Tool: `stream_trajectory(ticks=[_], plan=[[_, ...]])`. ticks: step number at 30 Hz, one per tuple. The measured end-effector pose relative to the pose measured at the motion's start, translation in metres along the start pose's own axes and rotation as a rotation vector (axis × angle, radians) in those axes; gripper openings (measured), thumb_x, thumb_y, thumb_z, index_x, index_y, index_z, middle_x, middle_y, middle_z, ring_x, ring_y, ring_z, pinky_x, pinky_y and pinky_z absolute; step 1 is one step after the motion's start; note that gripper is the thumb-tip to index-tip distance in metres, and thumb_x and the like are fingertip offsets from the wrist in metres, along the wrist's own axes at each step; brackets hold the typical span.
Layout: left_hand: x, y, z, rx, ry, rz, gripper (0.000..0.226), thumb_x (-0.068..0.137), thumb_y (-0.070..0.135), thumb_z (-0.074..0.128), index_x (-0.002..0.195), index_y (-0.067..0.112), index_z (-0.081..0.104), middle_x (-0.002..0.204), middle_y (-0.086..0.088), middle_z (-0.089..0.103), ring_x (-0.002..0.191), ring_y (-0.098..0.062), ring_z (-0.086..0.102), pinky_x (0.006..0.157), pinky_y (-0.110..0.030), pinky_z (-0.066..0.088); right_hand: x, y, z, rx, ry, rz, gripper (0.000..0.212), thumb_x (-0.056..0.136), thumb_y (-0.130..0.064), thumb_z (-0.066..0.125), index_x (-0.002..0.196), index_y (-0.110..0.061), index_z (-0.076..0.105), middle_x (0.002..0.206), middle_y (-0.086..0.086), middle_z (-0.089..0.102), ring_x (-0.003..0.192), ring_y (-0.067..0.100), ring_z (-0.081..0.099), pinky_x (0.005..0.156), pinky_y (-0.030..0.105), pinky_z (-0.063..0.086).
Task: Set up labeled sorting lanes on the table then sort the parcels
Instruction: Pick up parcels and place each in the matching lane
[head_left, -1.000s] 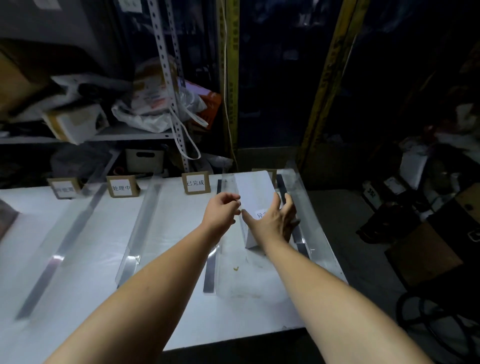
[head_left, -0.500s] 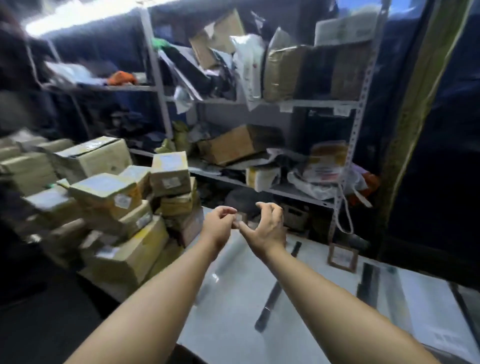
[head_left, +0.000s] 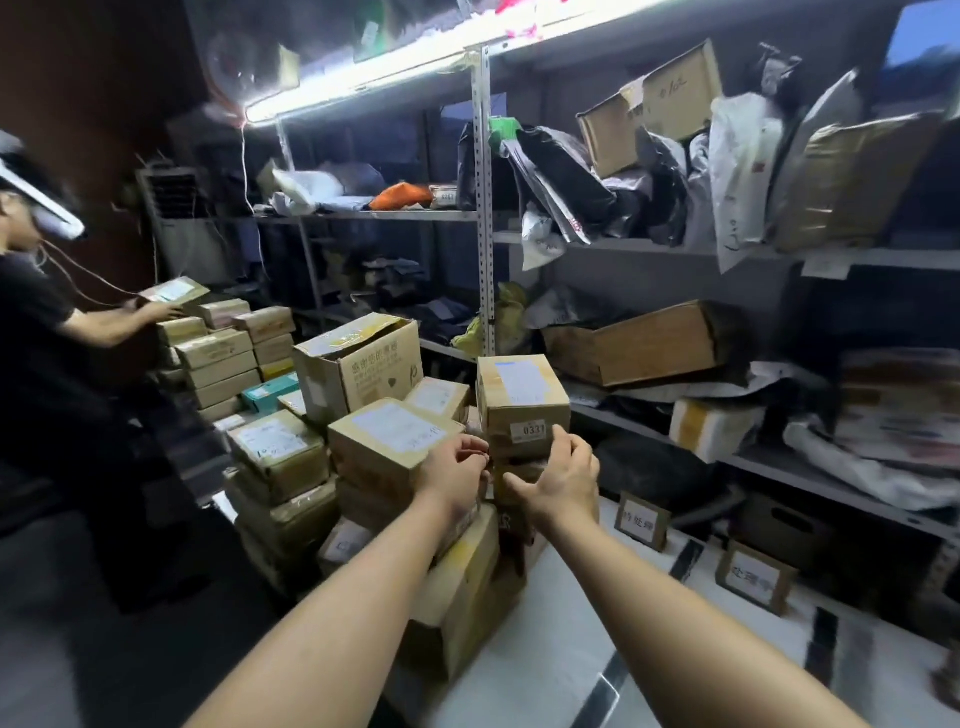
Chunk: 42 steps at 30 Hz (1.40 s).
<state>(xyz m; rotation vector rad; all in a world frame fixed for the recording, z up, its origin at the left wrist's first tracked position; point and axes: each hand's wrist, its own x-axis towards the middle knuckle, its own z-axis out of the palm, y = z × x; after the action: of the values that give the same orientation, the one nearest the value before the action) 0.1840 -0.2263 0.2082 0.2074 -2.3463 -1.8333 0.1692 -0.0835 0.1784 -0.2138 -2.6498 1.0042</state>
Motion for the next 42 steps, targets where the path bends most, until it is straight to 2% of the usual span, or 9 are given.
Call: stream_trajectory(ticks=[4,9,15,20,28,33,35,39,42], plan=[[0.039,0.010,0.001,-0.008,-0.051,0.015,0.019,0.096,0.011,0.050,0.097,0.023,0.064,0.097,-0.005,0.070,0.089,-0.020,0.070,0.076,-0.039,0.060,0.038,-0.008,0.016,-0.117,0.034,0.081,0.115,0.078,-0.067,0.074,0.161,-0.019,0.010,0.166,0.019,0.017,0.155,0.035,0.013,0.126,0.049,0.009],[0.075,0.032,0.016,-0.046,-0.002,0.039,0.020,0.095,0.010,0.050,0.094,0.025,0.062,0.094,-0.002,0.069,0.092,-0.019,0.068,0.083,-0.041,0.060,0.078,-0.019,0.031,-0.090,0.051,0.174,0.128,0.070,-0.071,0.078,0.159,-0.018,0.003,0.167,0.025,0.001,0.156,0.039,0.001,0.125,0.054,0.003],[0.106,0.043,0.017,0.021,0.052,0.014,0.020,0.093,0.012,0.051,0.102,0.022,0.065,0.091,-0.005,0.071,0.077,-0.019,0.066,0.077,-0.040,0.062,0.104,-0.041,0.052,-0.012,-0.016,0.241,0.136,0.066,-0.073,0.079,0.159,-0.025,-0.008,0.165,0.019,-0.019,0.155,0.041,-0.006,0.122,0.063,0.011],[0.122,0.053,0.017,0.068,0.060,0.003,0.016,0.093,0.014,0.052,0.099,0.022,0.065,0.096,-0.006,0.070,0.085,-0.021,0.068,0.075,-0.035,0.061,0.122,-0.052,0.062,0.059,-0.018,0.348,0.138,0.064,-0.071,0.081,0.159,-0.026,-0.007,0.160,0.019,-0.032,0.154,0.043,-0.008,0.121,0.066,0.013],[0.109,0.047,0.020,0.146,0.047,-0.010,0.019,0.088,0.014,0.054,0.094,0.027,0.066,0.098,0.001,0.069,0.097,-0.021,0.066,0.088,-0.041,0.058,0.123,-0.036,0.056,0.096,0.087,0.276,0.130,0.049,-0.077,0.082,0.152,-0.025,0.021,0.151,0.011,-0.004,0.134,0.038,0.021,0.106,0.053,0.045],[0.094,0.051,0.025,0.068,0.053,-0.010,0.015,0.088,0.020,0.061,0.100,0.029,0.061,0.107,0.001,0.066,0.100,-0.021,0.063,0.089,-0.041,0.058,0.107,-0.029,0.023,0.165,0.166,0.237,0.124,0.055,-0.074,0.084,0.153,-0.026,0.026,0.155,0.011,0.000,0.134,0.040,0.026,0.099,0.047,0.047],[0.086,0.053,0.035,0.038,0.026,-0.020,0.026,0.090,0.029,0.065,0.114,0.026,0.057,0.117,0.002,0.062,0.105,-0.019,0.058,0.091,-0.037,0.053,0.097,-0.023,0.002,0.166,0.214,0.176,0.121,0.056,-0.075,0.083,0.153,-0.026,0.027,0.157,0.012,0.003,0.136,0.040,0.026,0.101,0.047,0.046],[0.065,0.062,0.071,-0.053,-0.167,-0.100,0.103,0.060,0.075,0.060,0.143,0.018,0.041,0.133,-0.004,0.058,0.117,-0.027,0.057,0.102,-0.046,0.048,0.068,-0.001,-0.046,0.162,0.333,0.101,0.116,0.060,-0.074,0.082,0.152,-0.025,0.031,0.158,0.014,0.010,0.140,0.038,0.025,0.104,0.047,0.045],[0.050,0.057,0.111,-0.204,-0.323,-0.223,0.107,0.062,0.079,0.067,0.140,0.014,0.036,0.130,-0.007,0.057,0.117,-0.029,0.059,0.099,-0.044,0.047,0.036,0.029,-0.076,0.160,0.446,0.109,0.121,0.054,-0.078,0.082,0.152,-0.024,0.034,0.157,0.012,0.012,0.142,0.034,0.023,0.109,0.043,0.041]])
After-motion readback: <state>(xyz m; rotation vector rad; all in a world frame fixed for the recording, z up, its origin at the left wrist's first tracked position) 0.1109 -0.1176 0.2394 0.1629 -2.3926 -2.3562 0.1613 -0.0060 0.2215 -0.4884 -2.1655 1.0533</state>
